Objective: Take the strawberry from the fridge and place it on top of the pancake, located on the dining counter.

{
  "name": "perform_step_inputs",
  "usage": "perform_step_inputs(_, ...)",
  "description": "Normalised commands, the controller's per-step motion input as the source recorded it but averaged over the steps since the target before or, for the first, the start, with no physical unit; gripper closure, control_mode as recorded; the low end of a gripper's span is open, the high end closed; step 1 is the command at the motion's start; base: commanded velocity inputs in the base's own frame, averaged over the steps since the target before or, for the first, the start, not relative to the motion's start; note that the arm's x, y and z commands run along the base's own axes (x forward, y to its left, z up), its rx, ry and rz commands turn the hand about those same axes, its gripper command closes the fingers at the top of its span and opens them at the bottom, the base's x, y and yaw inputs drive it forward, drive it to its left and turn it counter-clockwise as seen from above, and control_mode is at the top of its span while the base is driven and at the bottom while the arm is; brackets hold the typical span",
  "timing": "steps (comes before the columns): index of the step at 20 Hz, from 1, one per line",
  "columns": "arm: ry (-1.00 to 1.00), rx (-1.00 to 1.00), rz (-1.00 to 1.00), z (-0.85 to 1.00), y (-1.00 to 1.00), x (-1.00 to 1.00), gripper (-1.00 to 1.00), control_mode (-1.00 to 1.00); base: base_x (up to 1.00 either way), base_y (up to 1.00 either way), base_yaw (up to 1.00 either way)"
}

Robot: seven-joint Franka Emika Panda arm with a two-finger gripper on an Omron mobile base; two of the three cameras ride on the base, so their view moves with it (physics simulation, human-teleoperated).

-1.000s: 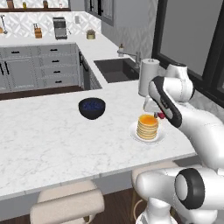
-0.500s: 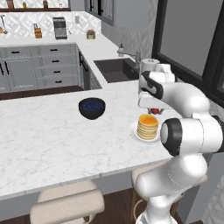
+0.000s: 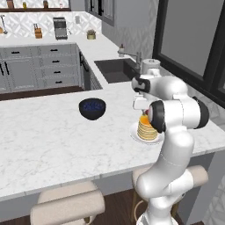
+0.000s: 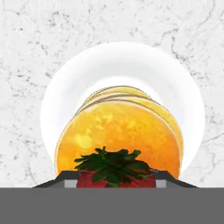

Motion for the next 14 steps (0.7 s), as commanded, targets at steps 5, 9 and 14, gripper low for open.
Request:
perform_step_inputs(5,0.01,0.00,0.00,-0.26,0.00,0.27,1.00,-1.00,0.00,0.00,0.00)
perform_step_inputs(9,0.00,0.00,0.00,-0.06,0.00,0.00,1.00,-1.00,0.00,0.00,0.00)
perform_step_inputs(14,0.00,0.00,0.00,-0.16,0.00,-0.04,1.00,-1.00,0.00,0.00,0.00)
